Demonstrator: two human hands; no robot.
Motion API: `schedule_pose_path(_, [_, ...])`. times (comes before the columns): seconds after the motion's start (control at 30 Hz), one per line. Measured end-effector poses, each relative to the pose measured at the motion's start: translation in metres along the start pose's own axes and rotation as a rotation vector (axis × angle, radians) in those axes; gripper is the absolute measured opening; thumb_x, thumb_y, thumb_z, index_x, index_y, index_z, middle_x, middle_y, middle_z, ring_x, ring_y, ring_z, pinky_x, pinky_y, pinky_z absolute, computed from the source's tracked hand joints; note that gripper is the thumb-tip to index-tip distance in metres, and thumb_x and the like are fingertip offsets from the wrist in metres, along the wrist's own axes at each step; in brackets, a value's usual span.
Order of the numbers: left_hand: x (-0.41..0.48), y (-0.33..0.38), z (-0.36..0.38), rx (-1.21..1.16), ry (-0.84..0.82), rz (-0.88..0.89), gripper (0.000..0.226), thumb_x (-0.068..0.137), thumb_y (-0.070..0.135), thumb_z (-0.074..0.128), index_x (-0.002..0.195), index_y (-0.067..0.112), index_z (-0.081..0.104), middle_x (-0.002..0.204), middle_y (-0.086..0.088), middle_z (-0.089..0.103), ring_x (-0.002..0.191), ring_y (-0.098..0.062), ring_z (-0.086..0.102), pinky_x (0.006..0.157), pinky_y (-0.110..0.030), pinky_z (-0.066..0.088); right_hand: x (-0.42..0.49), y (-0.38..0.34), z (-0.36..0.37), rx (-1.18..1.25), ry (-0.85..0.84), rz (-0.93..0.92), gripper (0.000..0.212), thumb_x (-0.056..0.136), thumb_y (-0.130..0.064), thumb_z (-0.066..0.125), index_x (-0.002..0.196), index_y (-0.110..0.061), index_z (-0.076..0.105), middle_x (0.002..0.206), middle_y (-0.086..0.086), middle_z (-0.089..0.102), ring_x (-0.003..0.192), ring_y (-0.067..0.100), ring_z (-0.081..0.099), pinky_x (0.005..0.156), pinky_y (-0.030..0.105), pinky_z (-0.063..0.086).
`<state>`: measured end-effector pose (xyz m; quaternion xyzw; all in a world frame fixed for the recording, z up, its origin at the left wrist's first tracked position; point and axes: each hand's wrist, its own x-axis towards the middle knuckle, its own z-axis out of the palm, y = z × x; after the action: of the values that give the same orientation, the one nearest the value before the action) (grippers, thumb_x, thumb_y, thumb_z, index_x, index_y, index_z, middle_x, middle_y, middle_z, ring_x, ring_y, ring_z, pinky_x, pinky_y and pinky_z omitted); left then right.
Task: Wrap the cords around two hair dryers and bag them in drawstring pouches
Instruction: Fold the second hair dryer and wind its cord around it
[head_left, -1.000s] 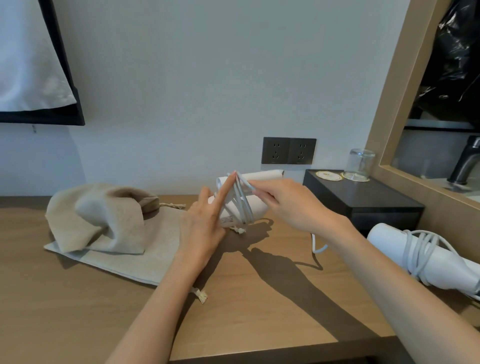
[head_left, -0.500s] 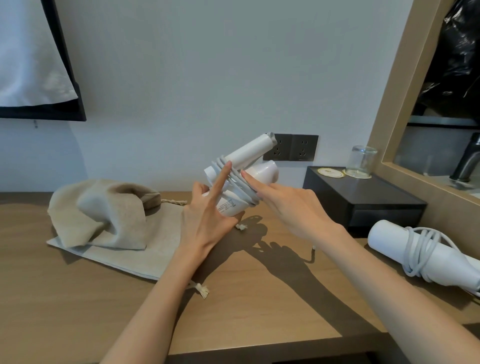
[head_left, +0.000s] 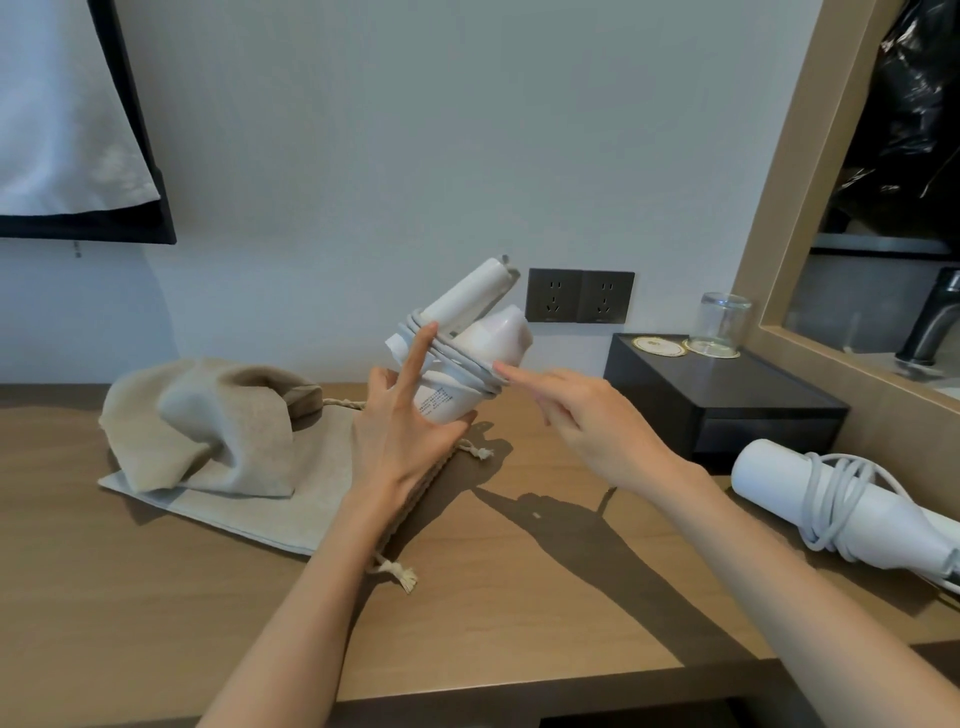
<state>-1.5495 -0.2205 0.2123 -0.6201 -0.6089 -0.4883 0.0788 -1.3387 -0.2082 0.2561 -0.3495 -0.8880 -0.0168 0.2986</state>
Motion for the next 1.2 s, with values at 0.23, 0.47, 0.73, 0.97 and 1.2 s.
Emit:
schedule_pose_path(0.23, [0.008, -0.014, -0.003, -0.141, 0.151, -0.162, 0.096, 0.068, 0.047, 0.077, 0.144, 0.045, 0.018, 0.102, -0.004, 0.049, 0.086, -0.019, 0.049, 0.07, -0.029, 0.039, -0.007, 0.019, -0.025, 0.061, 0.174, 0.154, 0.029, 0.095, -0.035, 0.052, 0.12, -0.049, 0.058, 0.054, -0.01, 0.053, 0.052, 0.013, 0.045, 0.048, 0.031, 0.029])
schedule_pose_path(0.47, [0.011, -0.009, -0.008, -0.284, 0.249, -0.13, 0.095, 0.065, 0.045, 0.081, 0.138, 0.043, 0.022, 0.117, -0.004, 0.056, 0.096, -0.022, 0.057, 0.078, -0.034, 0.049, 0.008, 0.021, -0.028, -0.071, 0.118, 0.331, 0.022, 0.093, -0.046, 0.053, 0.108, -0.044, 0.069, 0.062, -0.02, 0.059, 0.066, 0.008, 0.052, 0.053, 0.025, 0.035])
schedule_pose_path(0.73, [0.003, 0.001, -0.007, -0.268, 0.227, 0.183, 0.086, 0.066, 0.054, 0.072, 0.136, 0.034, 0.026, 0.119, -0.008, 0.055, 0.095, -0.006, 0.051, 0.069, -0.023, 0.045, 0.033, 0.039, -0.049, -0.014, 0.042, 0.47, 0.032, 0.08, -0.059, 0.063, 0.086, -0.031, 0.076, 0.068, -0.012, 0.067, 0.068, 0.008, 0.059, 0.058, 0.031, 0.05])
schedule_pose_path(0.97, [-0.004, -0.005, 0.001, -0.043, 0.163, 0.632, 0.075, 0.068, 0.046, 0.072, 0.131, 0.039, 0.032, 0.114, -0.004, 0.044, 0.076, -0.022, 0.063, 0.055, -0.029, 0.053, 0.05, 0.041, -0.08, 0.12, -0.094, 0.506, 0.019, 0.076, -0.022, 0.073, 0.07, -0.004, 0.071, 0.068, 0.006, 0.057, 0.072, 0.014, 0.048, 0.062, 0.028, 0.035])
schedule_pose_path(1.2, [-0.005, -0.005, 0.004, 0.06, 0.09, 0.772, 0.067, 0.073, 0.03, 0.079, 0.129, 0.041, 0.043, 0.111, -0.004, 0.045, 0.078, -0.018, 0.054, 0.054, -0.028, 0.051, 0.049, 0.034, -0.094, 0.13, -0.359, 0.563, 0.037, 0.08, -0.046, 0.069, 0.081, -0.01, 0.076, 0.073, 0.019, 0.054, 0.073, 0.019, 0.045, 0.061, 0.025, 0.033])
